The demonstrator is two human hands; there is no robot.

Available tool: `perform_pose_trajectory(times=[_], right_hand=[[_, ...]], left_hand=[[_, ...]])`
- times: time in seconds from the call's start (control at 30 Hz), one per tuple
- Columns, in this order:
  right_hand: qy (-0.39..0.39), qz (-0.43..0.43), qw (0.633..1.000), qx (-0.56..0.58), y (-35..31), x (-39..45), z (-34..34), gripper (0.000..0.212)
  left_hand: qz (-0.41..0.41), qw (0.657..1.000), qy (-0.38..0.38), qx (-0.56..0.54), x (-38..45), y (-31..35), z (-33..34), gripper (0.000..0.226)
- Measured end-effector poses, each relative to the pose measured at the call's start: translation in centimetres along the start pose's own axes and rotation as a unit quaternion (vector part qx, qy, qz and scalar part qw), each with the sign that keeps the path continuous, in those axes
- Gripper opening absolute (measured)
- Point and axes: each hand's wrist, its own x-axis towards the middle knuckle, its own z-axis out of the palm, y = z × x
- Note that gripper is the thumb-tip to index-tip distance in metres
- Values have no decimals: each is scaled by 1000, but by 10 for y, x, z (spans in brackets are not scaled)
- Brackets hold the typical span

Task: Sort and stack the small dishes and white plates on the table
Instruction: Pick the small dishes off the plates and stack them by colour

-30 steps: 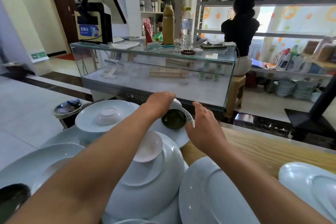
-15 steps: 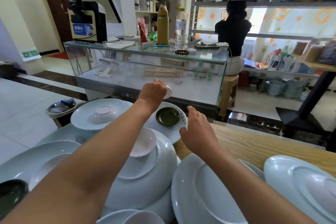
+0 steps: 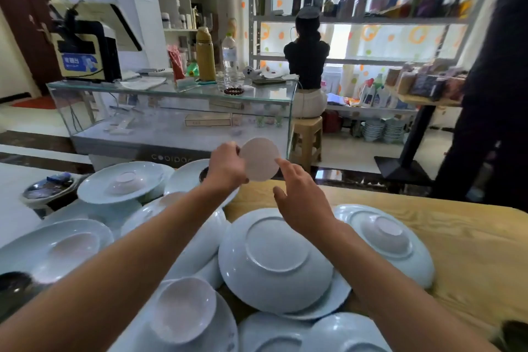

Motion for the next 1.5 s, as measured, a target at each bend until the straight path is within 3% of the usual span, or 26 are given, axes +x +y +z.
perform_pose_trajectory(times=[0.07,0.17,0.37,0.47,0.6,0.77,0.87,0.93,1.0,1.13,1.3,1.5], right_hand=[[22,-5,1000,-7,13,-31,-23,59],[54,14,998,-8,34,-78,-53,52],[129,50,989,-54,67,-158,-105,25],[137,61,986,-73,80,-189,-126,21],[145,87,981,-94,104,-219,-153,19],[194,156,966,-70,139,-256,-170,17],[221,201,953,-51,171,-279,-176,16],[235,242,940,-43,196,-297,-174,13],[242,286,926,-49,216,-313,-167,12],[263,335,903,-57,237,-336,-147,14],[300,345,887,-60,245,-350,-134,14],[289,354,887,-67,249,-349,-127,17]], left_hand=[[-63,985,-77,-138,-36,26,7,13],[-105,953,-162,-232,-85,63,22,22],[-150,905,-226,-327,-153,118,63,11],[-164,872,-264,-378,-176,138,81,8],[-172,853,-312,-380,-195,162,113,11],[-72,884,-354,-296,-214,185,154,13],[126,934,-313,-118,-210,171,177,13],[237,929,-286,1,-207,153,188,26],[287,918,-265,73,-202,137,196,33],[303,916,-213,155,-190,118,208,46],[272,940,-132,159,-173,105,217,61],[160,964,-164,135,-143,106,223,93]])
